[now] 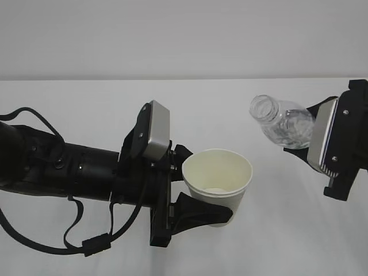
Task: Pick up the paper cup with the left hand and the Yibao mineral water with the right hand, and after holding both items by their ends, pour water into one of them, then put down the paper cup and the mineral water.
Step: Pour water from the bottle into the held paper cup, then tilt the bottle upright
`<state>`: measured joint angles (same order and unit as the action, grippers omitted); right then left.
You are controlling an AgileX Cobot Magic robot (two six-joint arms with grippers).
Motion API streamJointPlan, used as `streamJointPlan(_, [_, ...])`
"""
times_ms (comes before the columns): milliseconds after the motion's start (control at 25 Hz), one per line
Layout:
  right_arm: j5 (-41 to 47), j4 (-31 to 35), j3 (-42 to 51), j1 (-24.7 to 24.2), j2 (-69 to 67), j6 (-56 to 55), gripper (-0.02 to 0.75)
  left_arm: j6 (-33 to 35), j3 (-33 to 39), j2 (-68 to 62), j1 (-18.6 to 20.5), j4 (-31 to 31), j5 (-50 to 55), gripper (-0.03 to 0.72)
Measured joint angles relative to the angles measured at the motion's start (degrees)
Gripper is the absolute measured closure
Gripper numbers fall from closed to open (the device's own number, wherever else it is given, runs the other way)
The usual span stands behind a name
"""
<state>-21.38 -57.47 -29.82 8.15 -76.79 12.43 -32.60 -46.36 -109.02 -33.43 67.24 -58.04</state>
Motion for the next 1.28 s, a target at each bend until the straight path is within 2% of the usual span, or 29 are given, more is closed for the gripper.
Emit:
streamJointPlan(480, [0.00,0.00,0.00,0.00,0.00,4.35,0.293,0.19,0.00,0.00,-0.11,0.08,0.00,0.200])
streamJointPlan(720, [0.00,0.00,0.00,0.00,0.00,6.81,0.293,0.47,-0.27,0.00,-2.19,0.08,1.12,0.200])
streamJointPlan(960, [0.00,0.00,0.00,0.00,0.00,8.33,0.293,0.59,-0.31,0.00,-2.30,0.08,1.81,0.201])
streamJointPlan(1280, [0.26,-2.34,-0.24,0.00,0.00,9.38,0.293,1.19,-0.58,0.00,-2.30,-1.10,1.91,0.201])
